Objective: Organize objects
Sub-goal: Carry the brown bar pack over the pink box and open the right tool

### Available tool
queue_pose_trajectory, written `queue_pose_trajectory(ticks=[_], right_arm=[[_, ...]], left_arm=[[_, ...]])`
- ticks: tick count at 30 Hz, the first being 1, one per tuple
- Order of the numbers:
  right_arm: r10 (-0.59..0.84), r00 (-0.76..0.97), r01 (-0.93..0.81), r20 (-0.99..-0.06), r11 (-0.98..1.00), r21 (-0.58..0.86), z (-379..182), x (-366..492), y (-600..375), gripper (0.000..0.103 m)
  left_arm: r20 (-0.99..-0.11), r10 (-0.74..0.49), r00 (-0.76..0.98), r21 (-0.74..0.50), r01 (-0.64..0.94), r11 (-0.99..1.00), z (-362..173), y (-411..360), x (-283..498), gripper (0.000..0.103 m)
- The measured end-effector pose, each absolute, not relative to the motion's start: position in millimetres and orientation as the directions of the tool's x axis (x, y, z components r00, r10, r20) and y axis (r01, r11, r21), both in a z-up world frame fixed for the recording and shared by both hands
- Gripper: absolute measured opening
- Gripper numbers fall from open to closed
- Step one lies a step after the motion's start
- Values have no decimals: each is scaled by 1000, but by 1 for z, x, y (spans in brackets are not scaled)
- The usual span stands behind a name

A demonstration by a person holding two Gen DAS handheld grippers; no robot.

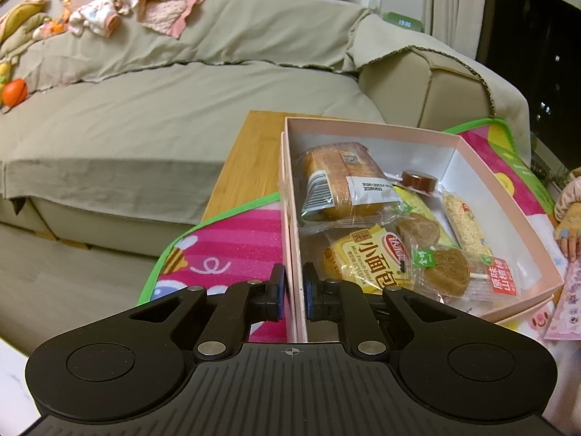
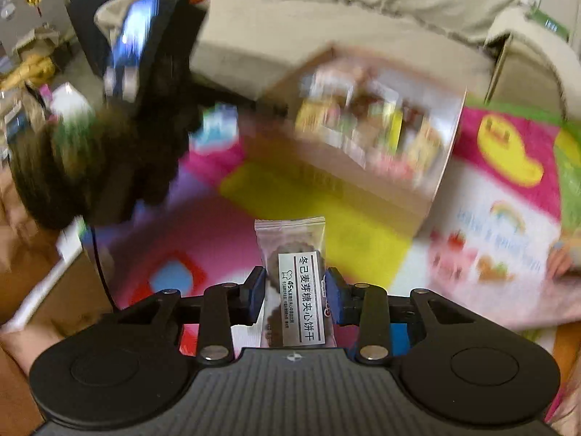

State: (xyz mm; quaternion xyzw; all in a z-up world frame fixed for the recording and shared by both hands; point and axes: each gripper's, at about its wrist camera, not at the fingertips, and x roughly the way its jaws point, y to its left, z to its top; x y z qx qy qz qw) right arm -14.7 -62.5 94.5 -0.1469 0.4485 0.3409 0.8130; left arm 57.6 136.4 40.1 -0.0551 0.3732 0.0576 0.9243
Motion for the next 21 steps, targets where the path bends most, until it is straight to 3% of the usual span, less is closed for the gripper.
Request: queue_pose_trajectory(ticks=[10, 12, 14, 21], right_arm=[[469, 565, -531, -679, 837, 136, 195, 83, -50, 38], [450, 597, -485, -664, 862, 148, 194, 108, -47, 53], [398, 631, -431, -666, 894, 126, 181, 128, -43, 60], [329, 582, -377, -744, 920, 112, 125, 142, -46, 61]], left_arm=[[-699, 61, 713, -69, -152, 986, 39, 138, 59, 13], [-700, 60, 712, -71, -153, 986, 39, 138, 60, 13], [-700, 57, 712, -72, -150, 986, 39, 139, 60, 13], [-693, 62, 718, -72, -154, 985, 38, 139, 60, 13]])
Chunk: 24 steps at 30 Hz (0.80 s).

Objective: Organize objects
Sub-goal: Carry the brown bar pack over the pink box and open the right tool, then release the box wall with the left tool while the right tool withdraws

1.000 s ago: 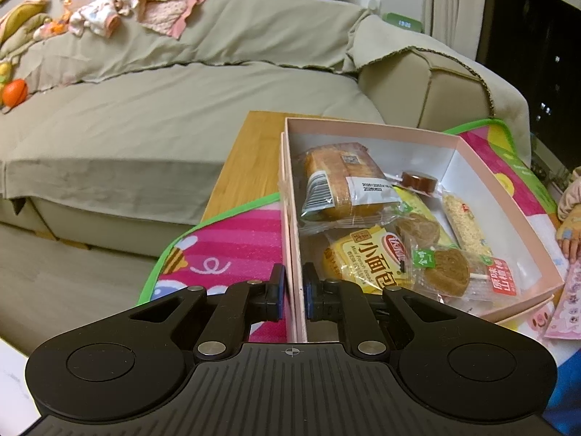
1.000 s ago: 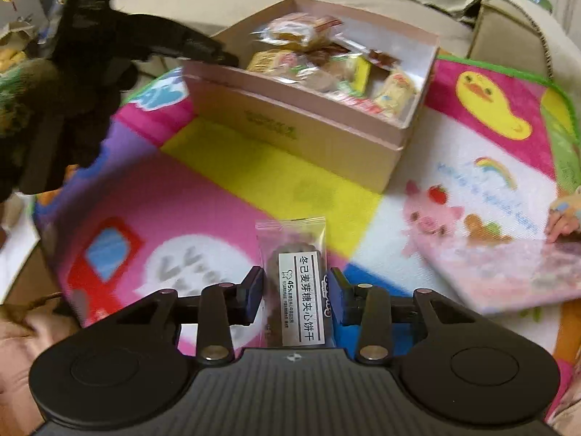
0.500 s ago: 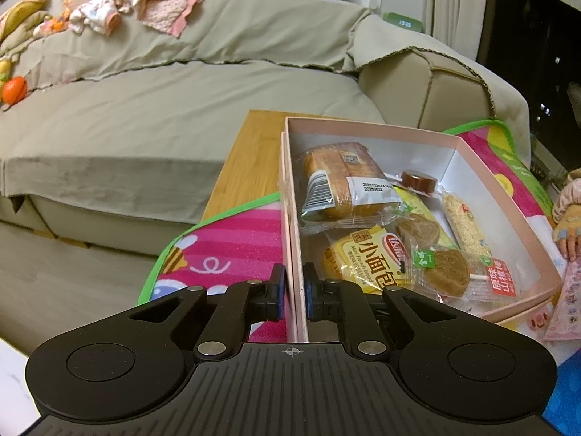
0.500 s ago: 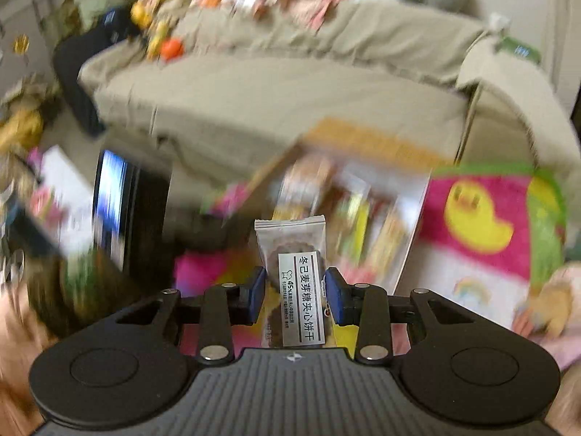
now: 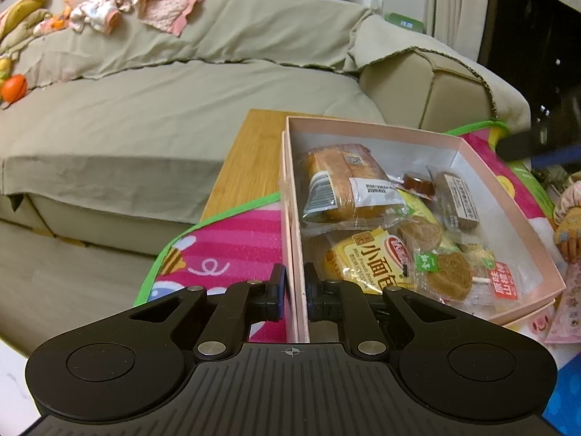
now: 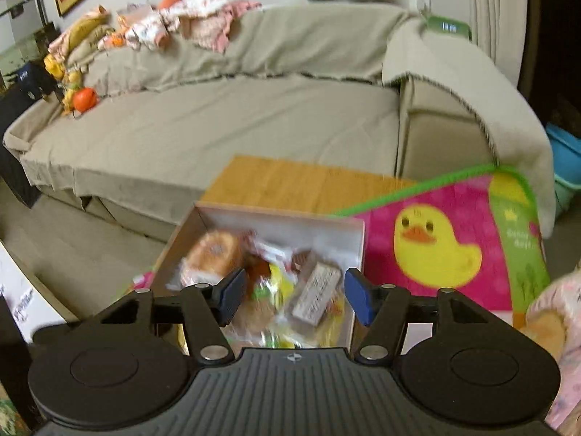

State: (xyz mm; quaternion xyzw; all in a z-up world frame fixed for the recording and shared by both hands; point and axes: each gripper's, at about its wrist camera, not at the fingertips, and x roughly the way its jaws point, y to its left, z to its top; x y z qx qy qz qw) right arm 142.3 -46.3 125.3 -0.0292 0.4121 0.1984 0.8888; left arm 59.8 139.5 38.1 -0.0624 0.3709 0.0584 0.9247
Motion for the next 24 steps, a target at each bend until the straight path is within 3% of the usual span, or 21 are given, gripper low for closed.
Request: queue_pose_trajectory(ticks=[8, 13, 19, 22, 24], right_arm=[[322, 586, -416, -743, 907, 65, 104, 112, -49, 67], [360, 600, -445, -715, 892, 76, 107, 90, -59, 73], [410, 633, -483, -657, 872, 79, 107, 56, -84, 86], [426, 623, -504, -656, 860, 80, 100, 34, -96, 87], [420, 632, -512, -651, 857, 56, 92, 17, -100, 94]], left_arm=[[-661, 124, 740, -25, -188, 982, 54, 132, 51, 13], [-597, 212, 774, 29, -243, 969, 82, 114, 23, 13], [-541, 269, 797, 46, -291, 956, 103, 80, -30, 13], [-545, 263, 796, 27, -296, 955, 100, 62, -55, 14], [-562, 256, 787, 20, -297, 955, 93, 53, -68, 14]])
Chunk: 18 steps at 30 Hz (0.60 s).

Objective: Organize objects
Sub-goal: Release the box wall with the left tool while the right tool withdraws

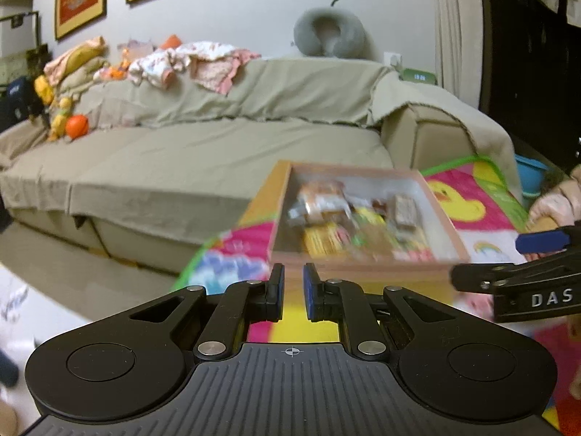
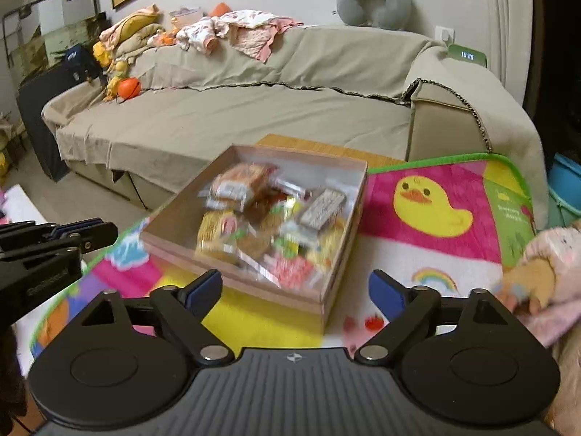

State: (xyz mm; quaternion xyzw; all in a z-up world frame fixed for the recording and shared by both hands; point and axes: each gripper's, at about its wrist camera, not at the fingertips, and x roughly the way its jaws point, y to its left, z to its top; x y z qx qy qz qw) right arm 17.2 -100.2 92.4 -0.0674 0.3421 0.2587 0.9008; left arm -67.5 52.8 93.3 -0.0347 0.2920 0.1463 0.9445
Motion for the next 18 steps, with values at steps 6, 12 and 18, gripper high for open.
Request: queue_pose_trajectory(ticks=[6, 12, 18], right_arm=[[408, 628, -499, -663, 864, 60, 69, -16, -112, 101], [350, 646, -412, -678, 908, 76, 48, -37, -125, 103], [333, 681, -342, -653, 932, 118, 51, -50, -131, 103]], left_arm=[[-565, 278, 777, 77, -285, 955, 84, 26, -95, 14], [-497, 273, 824, 90, -264, 960, 83, 14, -120, 14], [-484, 264, 834, 73, -262, 962, 77, 15, -131, 14]])
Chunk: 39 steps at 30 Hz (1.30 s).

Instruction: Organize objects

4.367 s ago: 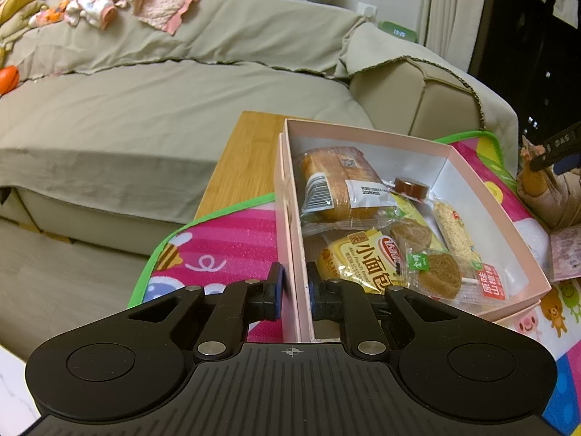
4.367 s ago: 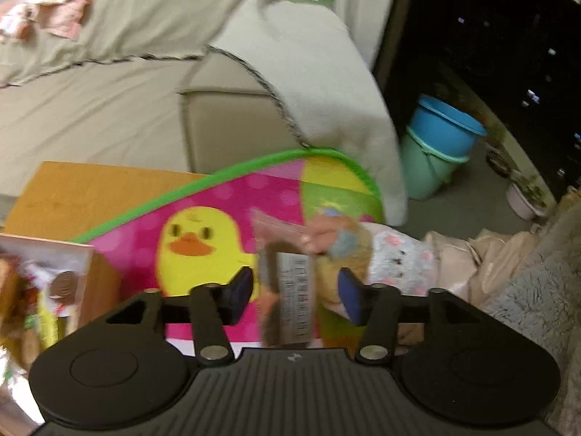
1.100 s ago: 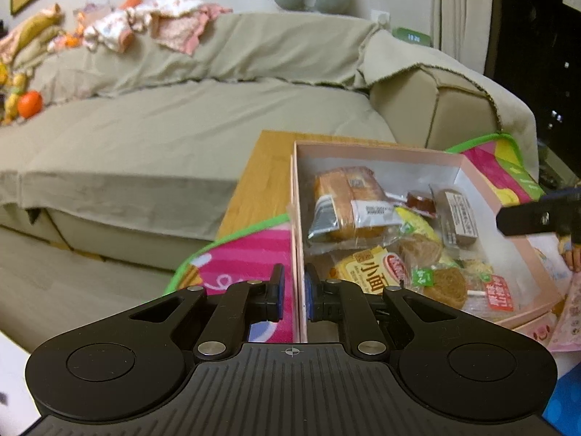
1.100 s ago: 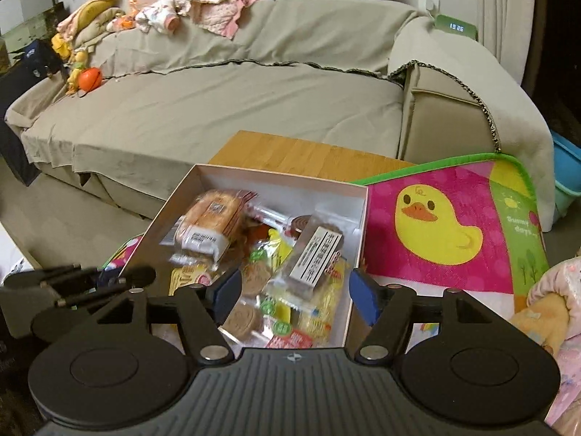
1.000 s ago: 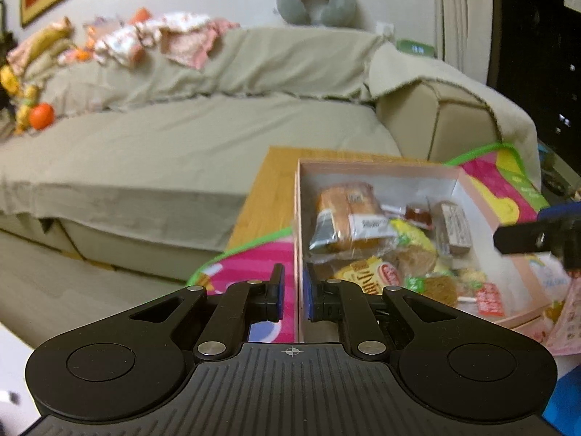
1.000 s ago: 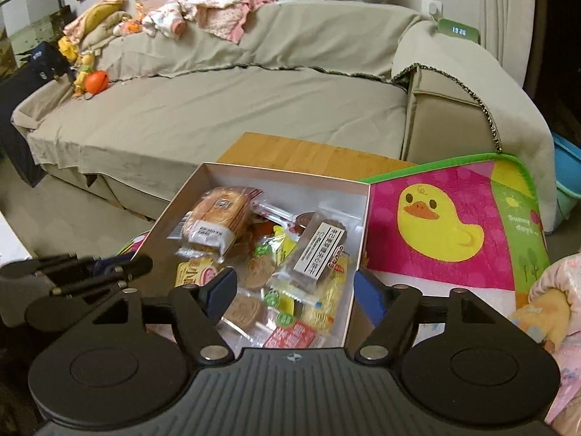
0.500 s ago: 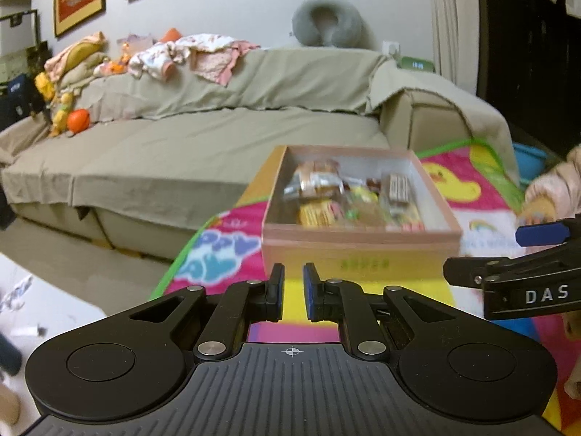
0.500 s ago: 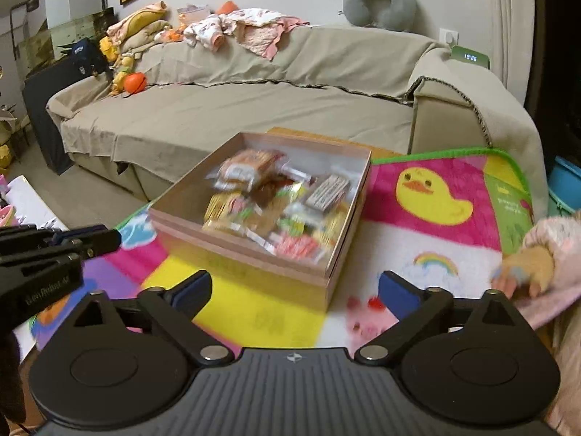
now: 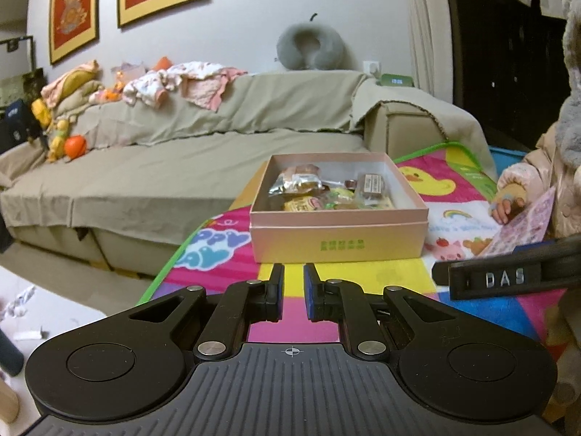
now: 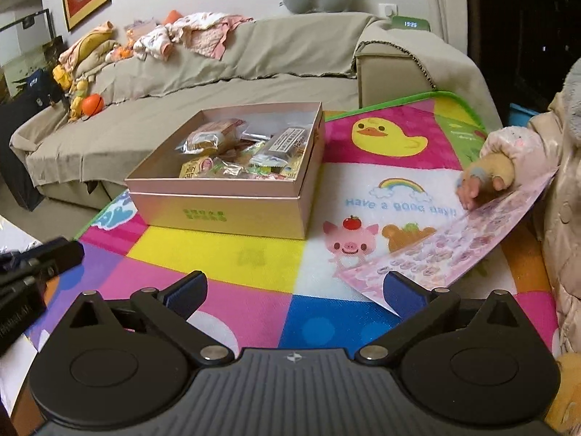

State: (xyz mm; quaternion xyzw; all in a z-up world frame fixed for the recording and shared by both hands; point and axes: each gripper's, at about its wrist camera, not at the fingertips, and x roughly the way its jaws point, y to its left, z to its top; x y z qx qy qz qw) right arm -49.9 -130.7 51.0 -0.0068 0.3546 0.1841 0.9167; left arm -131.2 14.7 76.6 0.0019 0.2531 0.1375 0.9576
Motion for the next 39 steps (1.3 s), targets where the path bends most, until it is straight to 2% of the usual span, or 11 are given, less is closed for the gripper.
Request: queue_pose_trajectory(ticks=[8, 15, 23, 39], right_arm=[[289, 720, -295, -631, 950, 100, 59, -61, -124, 103], [319, 656, -364, -684, 927, 83, 52, -54, -104, 103], [327, 611, -361, -721, 926, 113, 36, -44, -93, 103], [354, 624, -371, -697, 919, 135, 35, -51, -94, 103]], left_arm=[[-505, 300, 809, 55, -317, 947, 71, 25, -134, 14], [-529, 324, 784, 43, -357, 933, 72, 38, -135, 14], [-532, 353, 770, 50, -388, 920, 71, 44, -133, 14], [-530, 367, 764, 63, -396, 916, 71, 41, -133, 14]])
